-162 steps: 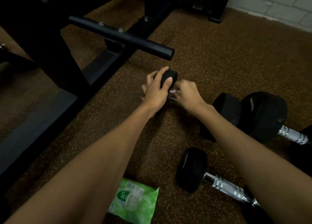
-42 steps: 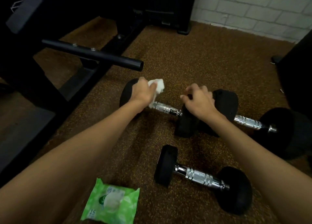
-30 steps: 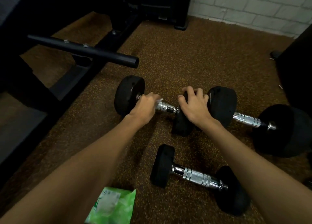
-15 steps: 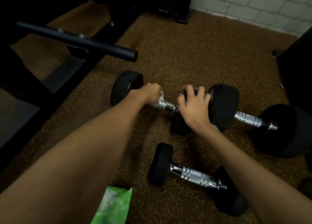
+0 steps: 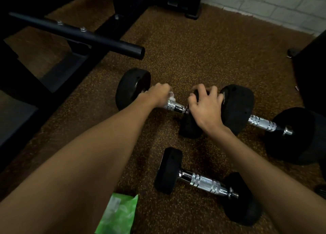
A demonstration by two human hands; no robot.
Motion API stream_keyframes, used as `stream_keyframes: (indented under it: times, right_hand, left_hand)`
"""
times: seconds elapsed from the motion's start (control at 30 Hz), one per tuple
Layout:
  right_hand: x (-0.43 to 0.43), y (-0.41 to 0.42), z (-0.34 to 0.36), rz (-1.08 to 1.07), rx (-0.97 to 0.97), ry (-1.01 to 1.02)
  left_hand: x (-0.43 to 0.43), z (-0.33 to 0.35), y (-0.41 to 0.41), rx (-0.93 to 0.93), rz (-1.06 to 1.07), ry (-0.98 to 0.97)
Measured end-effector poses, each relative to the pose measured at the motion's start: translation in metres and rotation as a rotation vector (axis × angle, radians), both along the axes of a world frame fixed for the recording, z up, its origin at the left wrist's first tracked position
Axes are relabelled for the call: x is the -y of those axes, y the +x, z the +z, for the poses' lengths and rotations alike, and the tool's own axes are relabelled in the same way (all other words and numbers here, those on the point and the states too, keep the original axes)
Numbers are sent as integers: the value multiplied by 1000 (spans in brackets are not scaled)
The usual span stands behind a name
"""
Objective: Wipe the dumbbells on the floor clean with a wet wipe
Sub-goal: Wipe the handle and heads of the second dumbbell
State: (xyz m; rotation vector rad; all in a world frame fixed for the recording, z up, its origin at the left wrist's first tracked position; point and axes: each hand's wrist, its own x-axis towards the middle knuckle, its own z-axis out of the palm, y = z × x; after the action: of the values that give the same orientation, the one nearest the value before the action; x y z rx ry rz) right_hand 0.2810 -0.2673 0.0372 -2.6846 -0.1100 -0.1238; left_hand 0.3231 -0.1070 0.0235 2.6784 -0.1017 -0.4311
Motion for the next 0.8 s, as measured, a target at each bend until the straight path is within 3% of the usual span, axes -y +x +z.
stream_keyframes:
  times: [0.2,0.4,0.63,0.8]
  right_hand:
    - [1,5,-5,2,3,2]
    - [1,0,-4,8,37,-12]
    - [0,-2,-3,-6,29,-5]
    - [1,0,-6,7,47,-23]
  left_hand:
    - [-7,-3,-7,50,-48,-166]
    - [1,-1,-2,20,11,2]
    - [-2,2,-9,18,-74,-148]
    - [-1,2,-5,4,-71,-119]
